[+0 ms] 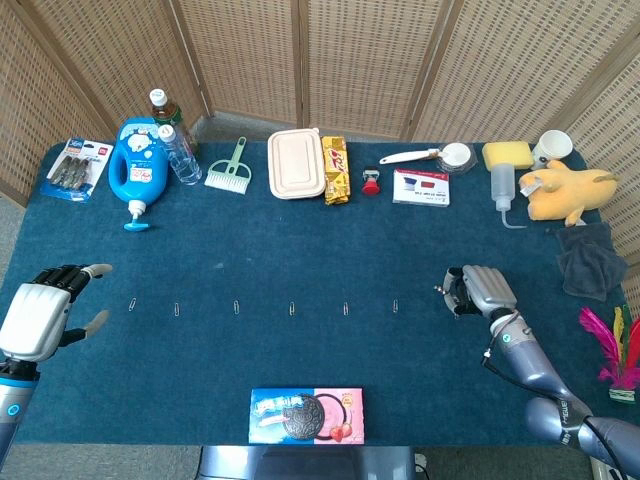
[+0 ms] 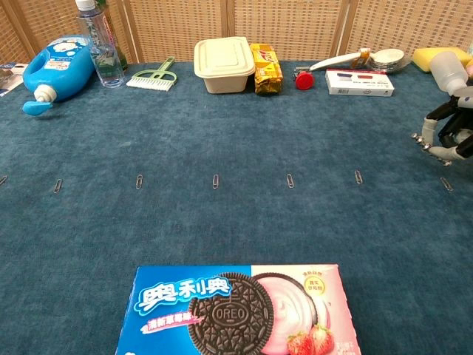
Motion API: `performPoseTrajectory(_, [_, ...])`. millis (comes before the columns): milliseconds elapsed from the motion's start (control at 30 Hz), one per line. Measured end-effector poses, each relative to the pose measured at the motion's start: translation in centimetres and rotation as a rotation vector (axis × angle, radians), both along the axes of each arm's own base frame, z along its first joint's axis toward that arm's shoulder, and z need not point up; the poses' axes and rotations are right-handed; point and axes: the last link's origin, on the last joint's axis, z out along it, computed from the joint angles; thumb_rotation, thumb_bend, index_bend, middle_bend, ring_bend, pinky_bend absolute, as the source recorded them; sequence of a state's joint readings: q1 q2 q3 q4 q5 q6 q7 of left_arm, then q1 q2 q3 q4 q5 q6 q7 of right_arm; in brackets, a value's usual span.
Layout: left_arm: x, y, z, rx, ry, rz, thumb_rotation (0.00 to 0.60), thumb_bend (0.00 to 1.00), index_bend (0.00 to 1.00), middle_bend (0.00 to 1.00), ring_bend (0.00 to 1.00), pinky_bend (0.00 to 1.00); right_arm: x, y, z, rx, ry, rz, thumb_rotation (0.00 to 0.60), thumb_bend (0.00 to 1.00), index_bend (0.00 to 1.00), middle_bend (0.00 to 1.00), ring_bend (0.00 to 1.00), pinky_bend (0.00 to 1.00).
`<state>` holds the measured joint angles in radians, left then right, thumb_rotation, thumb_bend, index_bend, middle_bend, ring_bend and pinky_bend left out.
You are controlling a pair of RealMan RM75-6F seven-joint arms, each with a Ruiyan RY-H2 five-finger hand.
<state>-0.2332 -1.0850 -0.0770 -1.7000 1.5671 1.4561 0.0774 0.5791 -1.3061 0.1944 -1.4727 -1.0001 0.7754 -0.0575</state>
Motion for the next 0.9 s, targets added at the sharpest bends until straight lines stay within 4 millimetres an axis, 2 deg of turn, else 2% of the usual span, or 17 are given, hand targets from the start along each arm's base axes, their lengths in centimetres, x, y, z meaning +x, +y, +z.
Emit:
performPoseTrajectory(367, [0.1,0.1,0.2,0.003,-0.007,-0.012,0.600,0.42,0.26,0.37,0.32,0.36,0.2,0.8,0.0,0.040,-0.047,-0.034,0.600,0.49,0.56,0.80,0.75,0.46])
performPoseTrajectory(900, [0.0,-0.1,0.2,-0.005,-0.012,-0.012,0.600,0.42,0.26,0.37,0.32,0.36,-1.1,0.8,-0.5,0.037,-0.037,-0.066,0.600,0.49,0.56,0.80,0.75,0.46])
